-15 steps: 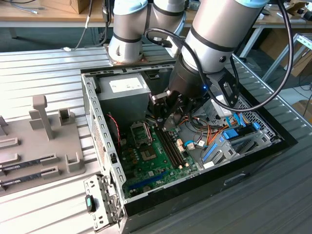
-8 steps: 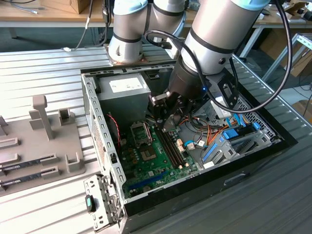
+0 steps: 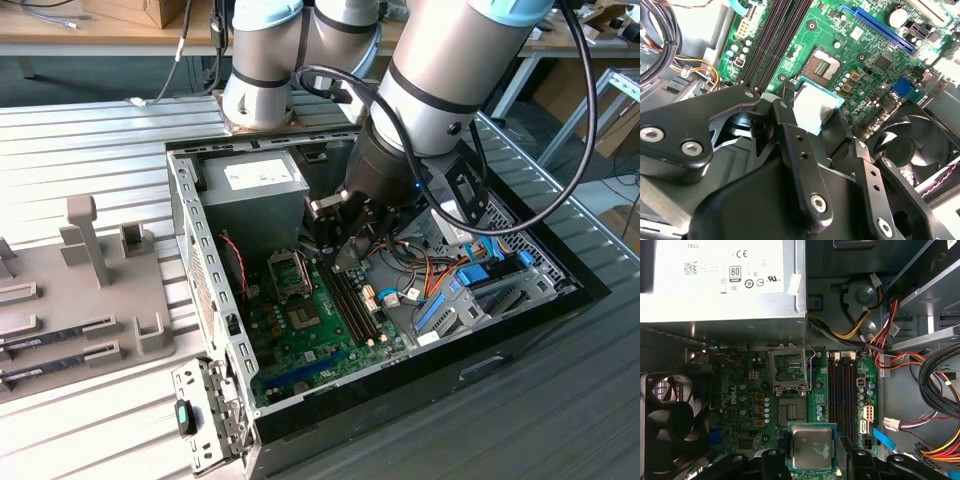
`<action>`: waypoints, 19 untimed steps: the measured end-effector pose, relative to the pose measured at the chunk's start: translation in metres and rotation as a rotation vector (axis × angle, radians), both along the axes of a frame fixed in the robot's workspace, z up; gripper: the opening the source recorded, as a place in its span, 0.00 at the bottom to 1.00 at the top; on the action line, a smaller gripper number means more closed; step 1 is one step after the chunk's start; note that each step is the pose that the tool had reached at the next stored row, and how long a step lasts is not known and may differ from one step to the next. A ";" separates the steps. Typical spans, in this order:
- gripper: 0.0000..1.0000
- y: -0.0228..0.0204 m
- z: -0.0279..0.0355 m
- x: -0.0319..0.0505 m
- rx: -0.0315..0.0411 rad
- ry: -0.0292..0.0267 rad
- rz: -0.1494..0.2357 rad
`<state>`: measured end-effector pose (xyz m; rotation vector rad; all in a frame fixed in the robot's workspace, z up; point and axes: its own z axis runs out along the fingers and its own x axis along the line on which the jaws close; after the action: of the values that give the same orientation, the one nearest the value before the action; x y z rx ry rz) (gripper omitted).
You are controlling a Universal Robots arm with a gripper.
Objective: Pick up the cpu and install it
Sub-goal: 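Place the cpu into insertion slot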
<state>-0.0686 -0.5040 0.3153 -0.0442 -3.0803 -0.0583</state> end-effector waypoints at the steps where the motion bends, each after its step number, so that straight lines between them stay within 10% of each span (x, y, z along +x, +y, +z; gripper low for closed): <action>1: 0.47 -0.0001 -0.0005 0.0000 0.0000 0.0000 0.000; 19: 0.47 -0.0010 -0.0064 -0.0001 0.0000 0.0000 0.000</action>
<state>-0.0688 -0.5050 0.3089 -0.0441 -3.0804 -0.0583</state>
